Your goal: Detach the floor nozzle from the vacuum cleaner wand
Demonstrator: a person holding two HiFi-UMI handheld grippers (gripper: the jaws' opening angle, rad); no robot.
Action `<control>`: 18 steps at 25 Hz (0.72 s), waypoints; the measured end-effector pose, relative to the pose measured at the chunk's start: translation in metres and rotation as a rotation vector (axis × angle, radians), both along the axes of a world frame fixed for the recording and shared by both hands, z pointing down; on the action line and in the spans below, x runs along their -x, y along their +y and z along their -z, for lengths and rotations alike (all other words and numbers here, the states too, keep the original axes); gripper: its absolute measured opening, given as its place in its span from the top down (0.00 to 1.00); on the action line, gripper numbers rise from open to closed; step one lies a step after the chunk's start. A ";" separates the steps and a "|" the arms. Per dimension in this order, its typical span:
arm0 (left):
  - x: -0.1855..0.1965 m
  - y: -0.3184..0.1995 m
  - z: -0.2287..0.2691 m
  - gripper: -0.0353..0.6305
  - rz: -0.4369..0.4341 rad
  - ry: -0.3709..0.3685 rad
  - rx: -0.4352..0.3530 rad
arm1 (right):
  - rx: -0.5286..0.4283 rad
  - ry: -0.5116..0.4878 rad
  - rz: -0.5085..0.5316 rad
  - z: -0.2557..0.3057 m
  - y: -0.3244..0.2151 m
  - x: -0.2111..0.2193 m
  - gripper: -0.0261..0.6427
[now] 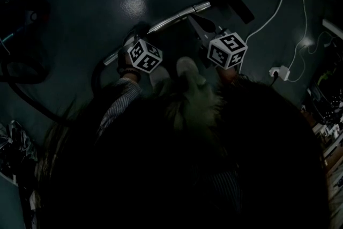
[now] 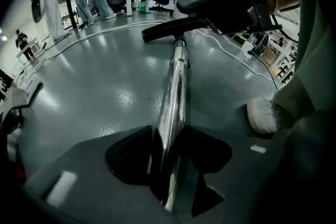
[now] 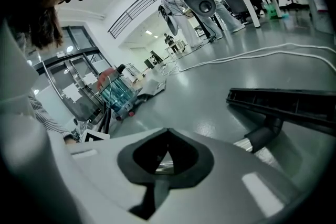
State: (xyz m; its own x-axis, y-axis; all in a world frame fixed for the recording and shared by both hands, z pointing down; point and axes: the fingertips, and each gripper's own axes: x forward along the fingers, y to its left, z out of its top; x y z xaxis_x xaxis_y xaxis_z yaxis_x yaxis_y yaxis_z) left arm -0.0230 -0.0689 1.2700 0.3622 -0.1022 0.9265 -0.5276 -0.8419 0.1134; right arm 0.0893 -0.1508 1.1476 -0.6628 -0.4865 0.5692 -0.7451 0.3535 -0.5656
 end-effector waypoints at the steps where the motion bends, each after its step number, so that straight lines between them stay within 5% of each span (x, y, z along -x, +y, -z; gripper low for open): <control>1: 0.000 0.000 0.000 0.64 0.000 0.007 -0.006 | 0.005 -0.001 -0.004 -0.002 0.000 -0.001 0.96; 9: -0.002 0.001 0.000 0.65 -0.043 -0.035 0.005 | 0.018 -0.010 -0.026 -0.003 -0.006 -0.004 0.96; 18: -0.007 -0.003 0.011 0.66 -0.031 0.022 0.032 | 0.005 -0.036 -0.024 0.008 -0.004 -0.007 0.96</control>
